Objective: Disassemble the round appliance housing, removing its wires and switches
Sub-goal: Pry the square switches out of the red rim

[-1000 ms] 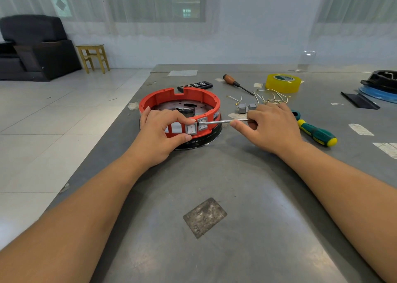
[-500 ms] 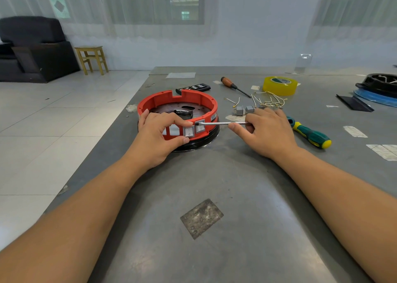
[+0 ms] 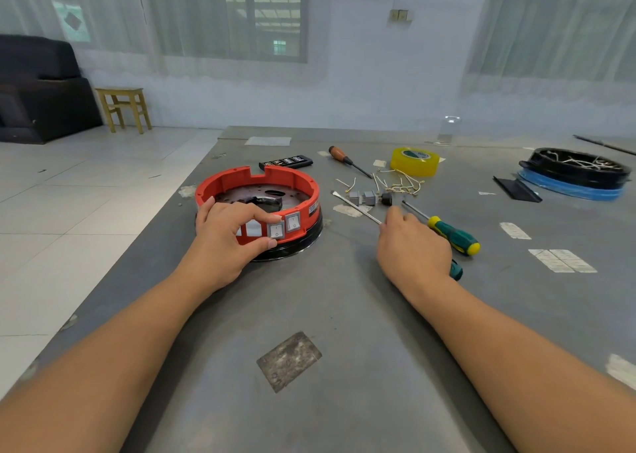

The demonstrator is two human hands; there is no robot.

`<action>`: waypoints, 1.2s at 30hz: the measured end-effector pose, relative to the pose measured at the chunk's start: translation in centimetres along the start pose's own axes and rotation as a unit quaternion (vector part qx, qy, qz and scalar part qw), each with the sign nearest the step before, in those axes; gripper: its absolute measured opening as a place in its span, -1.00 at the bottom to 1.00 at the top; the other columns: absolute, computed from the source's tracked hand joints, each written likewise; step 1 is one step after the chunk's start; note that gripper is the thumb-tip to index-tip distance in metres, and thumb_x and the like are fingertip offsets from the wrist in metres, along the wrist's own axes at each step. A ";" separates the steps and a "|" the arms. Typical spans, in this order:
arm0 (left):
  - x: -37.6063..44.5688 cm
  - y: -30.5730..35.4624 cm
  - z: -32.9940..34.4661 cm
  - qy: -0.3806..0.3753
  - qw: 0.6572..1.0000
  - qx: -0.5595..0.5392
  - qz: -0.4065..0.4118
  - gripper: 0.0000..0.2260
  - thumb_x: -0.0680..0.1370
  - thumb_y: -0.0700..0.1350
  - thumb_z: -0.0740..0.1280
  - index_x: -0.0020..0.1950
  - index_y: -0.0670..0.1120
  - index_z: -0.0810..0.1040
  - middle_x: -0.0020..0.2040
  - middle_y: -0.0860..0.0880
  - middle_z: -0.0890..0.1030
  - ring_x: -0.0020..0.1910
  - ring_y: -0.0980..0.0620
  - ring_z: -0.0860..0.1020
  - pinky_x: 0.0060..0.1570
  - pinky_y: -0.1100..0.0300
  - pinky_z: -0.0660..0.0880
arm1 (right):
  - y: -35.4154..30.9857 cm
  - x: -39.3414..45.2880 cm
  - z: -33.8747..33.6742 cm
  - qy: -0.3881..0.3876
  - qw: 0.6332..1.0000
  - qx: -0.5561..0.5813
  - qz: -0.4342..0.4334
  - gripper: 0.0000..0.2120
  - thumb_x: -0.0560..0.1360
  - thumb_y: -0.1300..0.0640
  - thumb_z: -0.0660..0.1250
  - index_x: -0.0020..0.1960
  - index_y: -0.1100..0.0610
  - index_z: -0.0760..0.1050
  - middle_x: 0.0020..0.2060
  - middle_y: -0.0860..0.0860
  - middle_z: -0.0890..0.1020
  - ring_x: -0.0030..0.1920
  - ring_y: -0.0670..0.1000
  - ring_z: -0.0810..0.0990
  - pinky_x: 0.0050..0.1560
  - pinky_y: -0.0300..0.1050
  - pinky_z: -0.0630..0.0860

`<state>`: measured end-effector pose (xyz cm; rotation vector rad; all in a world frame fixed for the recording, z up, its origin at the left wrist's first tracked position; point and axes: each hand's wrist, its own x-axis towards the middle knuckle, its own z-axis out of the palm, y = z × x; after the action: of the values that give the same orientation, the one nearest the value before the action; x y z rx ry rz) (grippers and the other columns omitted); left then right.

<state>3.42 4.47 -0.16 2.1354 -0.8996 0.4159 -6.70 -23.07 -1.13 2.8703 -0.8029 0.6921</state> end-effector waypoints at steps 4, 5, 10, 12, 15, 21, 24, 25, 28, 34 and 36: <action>-0.1 -0.1 0.2 0.004 1.000 0.002 0.005 -0.59 0.51 -0.06 0.58 0.11 0.38 0.48 0.17 0.16 0.59 0.37 -0.01 0.47 0.64 -0.17 -0.10 | -0.3 0.0 -0.3 -0.017 0.999 -0.049 -0.018 -0.92 0.64 0.04 0.20 0.01 0.04 0.38 -0.03 0.05 0.58 -0.08 0.14 0.61 -0.37 -0.07 0.24; 0.0 -0.1 0.2 0.005 1.000 0.001 0.009 -0.59 0.51 -0.06 0.58 0.11 0.37 0.49 0.18 0.18 0.58 0.37 -0.01 0.47 0.64 -0.17 -0.10 | -0.4 0.0 -0.4 -0.016 0.998 -0.056 -0.025 -0.91 0.63 0.04 0.22 0.03 0.05 0.42 -0.05 0.04 0.58 -0.07 0.13 0.60 -0.32 -0.06 0.28; -0.1 -0.6 0.1 0.006 1.000 0.005 0.025 -0.64 0.51 -0.06 0.57 0.17 0.30 0.56 0.24 0.16 0.54 0.40 0.04 0.43 0.61 -0.25 -0.03 | -0.8 0.0 -0.5 -0.017 0.997 -0.060 -0.052 -0.87 0.63 -0.01 0.23 0.07 0.03 0.48 -0.06 0.04 0.58 -0.02 0.12 0.55 -0.20 -0.01 0.31; -0.1 -0.6 0.1 0.007 0.999 0.009 0.030 -0.64 0.51 -0.06 0.57 0.18 0.28 0.57 0.27 0.12 0.54 0.40 0.04 0.41 0.57 -0.30 0.05 | -0.9 -0.1 -0.6 -0.021 0.997 -0.055 -0.054 -0.80 0.63 -0.07 0.21 0.09 0.04 0.49 -0.03 0.05 0.58 0.01 0.13 0.55 -0.15 0.00 0.36; -0.1 -0.6 0.0 0.014 0.999 0.011 0.034 -0.65 0.51 -0.06 0.58 0.21 0.24 0.61 0.30 0.10 0.54 0.41 0.02 0.40 0.54 -0.31 0.10 | -1.3 -0.2 -0.7 0.000 0.996 -0.044 -0.079 -0.70 0.61 -0.15 0.21 0.19 0.03 0.50 0.10 0.06 0.56 0.13 0.14 0.53 0.06 0.06 0.45; -0.1 -0.6 0.1 0.039 0.995 0.044 0.082 -0.71 0.52 -0.04 0.57 0.23 0.10 0.69 0.35 0.11 0.57 0.45 -0.07 0.39 0.49 -0.20 0.17 | -5.2 -1.4 -0.5 0.098 0.971 0.057 -0.208 -0.53 0.54 -0.19 0.31 0.36 0.01 0.43 0.23 0.02 0.52 0.19 0.09 0.52 0.16 0.04 0.48; -0.1 -0.4 0.2 0.044 0.991 0.065 0.112 -0.70 0.51 0.03 0.48 0.22 0.03 0.71 0.31 0.09 0.62 0.39 -0.11 0.44 0.44 -0.16 0.23 | -7.3 -1.8 -0.4 0.123 0.953 0.107 -0.257 -0.50 0.53 -0.17 0.30 0.38 0.04 0.41 0.27 0.01 0.51 0.18 0.09 0.53 0.13 0.03 0.48; 0.0 -0.4 0.2 0.045 0.989 0.071 0.121 -0.70 0.51 0.03 0.49 0.23 0.01 0.71 0.29 0.08 0.63 0.37 -0.13 0.45 0.42 -0.19 0.28 | -7.8 -1.9 -0.3 0.131 0.947 0.121 -0.267 -0.50 0.53 -0.17 0.30 0.38 0.05 0.41 0.28 0.02 0.50 0.18 0.09 0.53 0.12 0.04 0.48; 0.1 -0.3 0.4 0.051 0.986 0.077 0.140 -0.69 0.53 -0.05 0.56 0.26 -0.05 0.70 0.24 0.04 0.66 0.34 -0.13 0.47 0.35 -0.23 0.39 | -8.7 -1.8 -0.2 0.149 0.932 0.176 -0.281 -0.52 0.54 -0.13 0.34 0.37 0.09 0.44 0.28 0.03 0.52 0.19 0.10 0.54 0.12 0.06 0.50; 0.0 0.3 0.4 0.065 0.988 0.032 0.137 -0.63 0.53 0.07 0.50 0.32 0.07 0.59 0.14 0.23 0.59 0.28 0.04 0.52 0.32 -0.04 0.48 | -8.4 -1.4 -0.3 0.104 0.894 0.319 -0.297 -0.55 0.59 -0.07 0.33 0.40 0.12 0.48 0.27 0.00 0.57 0.28 0.00 0.51 0.31 -0.10 0.43; -0.2 0.5 0.4 0.063 0.991 0.001 0.116 -0.54 0.50 0.05 0.56 0.33 0.13 0.47 0.14 0.38 0.50 0.26 0.10 0.56 0.32 -0.05 0.51 | -8.3 -1.5 -0.4 0.103 0.885 0.345 -0.297 -0.58 0.60 -0.03 0.36 0.39 0.12 0.50 0.23 0.00 0.58 0.24 -0.04 0.50 0.28 -0.21 0.40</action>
<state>2.91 3.98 -0.26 1.9893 -1.0770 0.6612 -3.75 -15.18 -1.09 3.2296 0.4625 1.3469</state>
